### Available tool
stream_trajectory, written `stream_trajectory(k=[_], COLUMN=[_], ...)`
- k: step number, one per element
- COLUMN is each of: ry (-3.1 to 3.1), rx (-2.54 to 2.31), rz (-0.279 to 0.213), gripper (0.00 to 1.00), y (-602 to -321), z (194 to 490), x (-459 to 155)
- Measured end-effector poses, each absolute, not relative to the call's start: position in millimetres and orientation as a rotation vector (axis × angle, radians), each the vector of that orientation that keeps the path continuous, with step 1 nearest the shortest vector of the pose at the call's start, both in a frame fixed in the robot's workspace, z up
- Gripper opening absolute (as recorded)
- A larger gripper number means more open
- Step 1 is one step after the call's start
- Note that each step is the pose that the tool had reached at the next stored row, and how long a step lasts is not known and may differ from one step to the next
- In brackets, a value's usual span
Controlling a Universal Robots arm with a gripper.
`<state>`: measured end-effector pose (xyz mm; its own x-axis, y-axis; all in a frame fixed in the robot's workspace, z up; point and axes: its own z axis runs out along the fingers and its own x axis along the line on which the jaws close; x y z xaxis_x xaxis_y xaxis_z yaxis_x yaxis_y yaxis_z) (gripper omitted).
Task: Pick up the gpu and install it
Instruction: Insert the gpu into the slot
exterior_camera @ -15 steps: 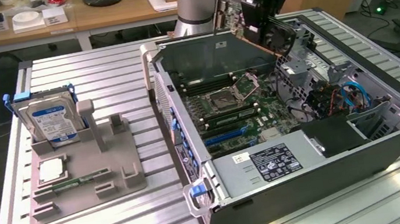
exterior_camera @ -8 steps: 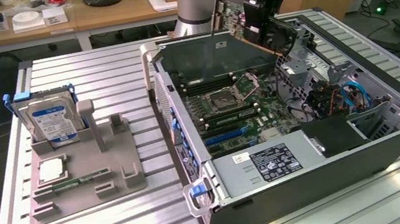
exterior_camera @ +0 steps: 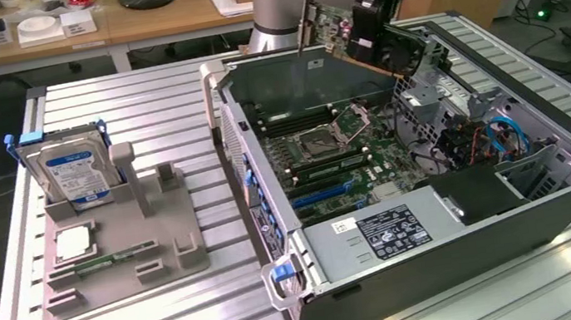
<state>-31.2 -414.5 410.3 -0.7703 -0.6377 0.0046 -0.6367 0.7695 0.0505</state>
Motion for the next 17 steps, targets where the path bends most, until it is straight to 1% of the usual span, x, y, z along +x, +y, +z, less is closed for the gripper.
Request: stream_trajectory(k=[17], ry=[-2.797], rx=[1.371], rz=[-0.068], gripper=[0.28], y=[-414.5], z=[410.1], x=[-31.2])
